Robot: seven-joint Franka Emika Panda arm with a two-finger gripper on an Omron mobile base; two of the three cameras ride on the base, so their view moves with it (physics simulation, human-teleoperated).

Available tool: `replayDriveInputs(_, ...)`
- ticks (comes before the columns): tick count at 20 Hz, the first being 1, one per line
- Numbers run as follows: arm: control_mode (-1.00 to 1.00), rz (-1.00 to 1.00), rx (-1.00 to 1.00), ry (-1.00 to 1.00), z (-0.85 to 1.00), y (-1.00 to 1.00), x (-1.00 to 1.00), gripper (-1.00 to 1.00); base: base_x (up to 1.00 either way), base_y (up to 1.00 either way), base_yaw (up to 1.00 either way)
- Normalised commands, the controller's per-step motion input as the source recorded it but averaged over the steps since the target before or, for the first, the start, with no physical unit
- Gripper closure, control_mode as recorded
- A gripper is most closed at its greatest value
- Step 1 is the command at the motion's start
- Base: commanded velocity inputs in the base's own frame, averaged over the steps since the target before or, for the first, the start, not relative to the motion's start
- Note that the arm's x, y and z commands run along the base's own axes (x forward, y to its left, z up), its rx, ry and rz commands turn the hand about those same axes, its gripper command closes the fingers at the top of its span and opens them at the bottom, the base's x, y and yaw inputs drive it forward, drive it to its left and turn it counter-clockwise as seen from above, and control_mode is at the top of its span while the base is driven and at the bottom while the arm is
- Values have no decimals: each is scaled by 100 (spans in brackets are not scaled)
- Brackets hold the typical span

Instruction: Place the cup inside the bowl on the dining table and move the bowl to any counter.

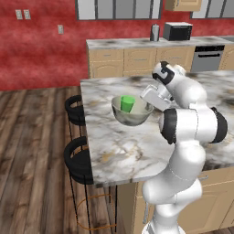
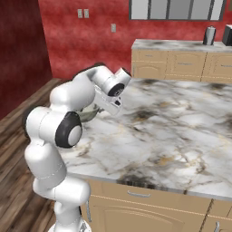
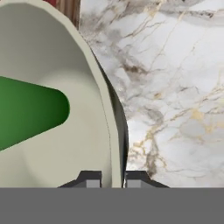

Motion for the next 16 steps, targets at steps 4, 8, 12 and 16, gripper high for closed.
replayDriveInputs(4,-100,0,-1,0,46,-28,-77,100,0,0,0)
replayDriveInputs(8,-100,0,-4,0,43,-26,-85,100,0,0,0)
replayDriveInputs(12,-100,0,-3,0,40,-24,-93,100,0,0,0)
replayDriveInputs(16,-100,0,-4,0,35,-20,-91,100,0,0,0)
